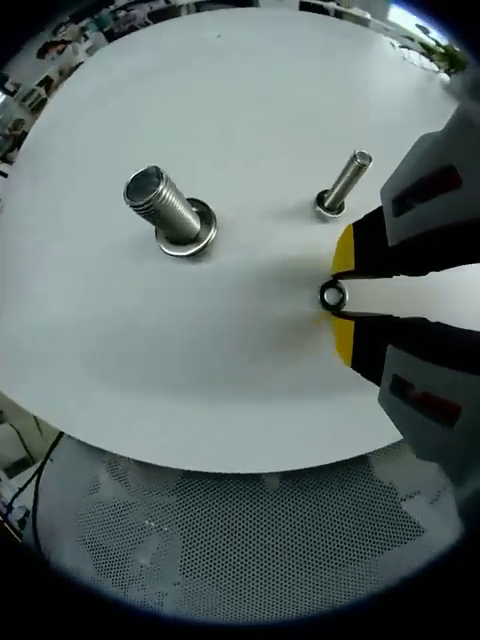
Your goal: Place the washer onto the threaded stud by aligning its center hole with the stud, sliding it down to the base, and recovering from edge contact or off-axis alignment until the washer reaches the visible bottom stop.
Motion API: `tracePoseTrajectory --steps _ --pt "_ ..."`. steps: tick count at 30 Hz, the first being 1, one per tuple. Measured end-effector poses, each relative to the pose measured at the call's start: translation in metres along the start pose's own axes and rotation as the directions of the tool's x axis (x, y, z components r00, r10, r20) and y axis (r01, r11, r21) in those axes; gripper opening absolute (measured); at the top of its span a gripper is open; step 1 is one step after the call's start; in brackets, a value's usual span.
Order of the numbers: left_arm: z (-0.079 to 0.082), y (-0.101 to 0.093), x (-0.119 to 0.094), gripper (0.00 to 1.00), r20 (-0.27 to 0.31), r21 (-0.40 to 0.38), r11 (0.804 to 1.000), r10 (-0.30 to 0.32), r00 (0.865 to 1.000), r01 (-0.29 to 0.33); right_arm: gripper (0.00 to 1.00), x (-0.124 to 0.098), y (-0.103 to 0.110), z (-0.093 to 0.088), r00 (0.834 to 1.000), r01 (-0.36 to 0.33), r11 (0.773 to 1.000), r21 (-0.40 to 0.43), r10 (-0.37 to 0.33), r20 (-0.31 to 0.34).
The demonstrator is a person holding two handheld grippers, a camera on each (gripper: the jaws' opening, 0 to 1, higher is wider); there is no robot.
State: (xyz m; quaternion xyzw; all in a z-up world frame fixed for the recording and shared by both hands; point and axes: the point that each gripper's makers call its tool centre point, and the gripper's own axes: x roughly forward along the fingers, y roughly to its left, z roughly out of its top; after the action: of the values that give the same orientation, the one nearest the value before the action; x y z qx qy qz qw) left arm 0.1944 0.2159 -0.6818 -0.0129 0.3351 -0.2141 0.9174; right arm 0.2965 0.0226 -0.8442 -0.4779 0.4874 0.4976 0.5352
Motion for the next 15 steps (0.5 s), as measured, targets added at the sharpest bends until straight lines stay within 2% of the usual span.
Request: tracePoseTrajectory --steps 4,7,10,14,15 --pt "-0.0019 -0.0005 0.0006 0.22 -0.011 0.005 1.000 0.000 1.000 0.000 0.15 -0.0004 -0.0006 0.0009 0.999 0.020 0.999 0.046 -0.018 -0.035" --pt "-0.0017 -0.0002 0.0005 0.22 -0.010 0.007 1.000 0.000 1.000 0.000 0.14 -0.0009 -0.0004 -0.0001 0.999 0.030 0.998 0.057 -0.028 -0.032" --pt "-0.0016 -0.0001 0.0002 0.22 -0.009 0.006 1.000 0.000 1.000 0.000 0.14 -0.0026 -0.0006 -0.0012 1.000 0.030 0.997 0.076 -0.030 0.000" --pt "-0.0026 -0.0001 0.0002 0.22 -0.013 0.006 1.000 0.001 1.000 -0.001 0.13 -0.0024 -0.0006 -0.0013 0.995 0.051 0.992 0.118 -0.061 0.080" --pt "-0.0028 0.0002 0.0002 0.22 -0.013 0.004 1.000 0.002 1.000 -0.002 0.03 -0.0012 -0.0014 0.0013 0.990 0.063 0.988 0.141 -0.079 0.116"
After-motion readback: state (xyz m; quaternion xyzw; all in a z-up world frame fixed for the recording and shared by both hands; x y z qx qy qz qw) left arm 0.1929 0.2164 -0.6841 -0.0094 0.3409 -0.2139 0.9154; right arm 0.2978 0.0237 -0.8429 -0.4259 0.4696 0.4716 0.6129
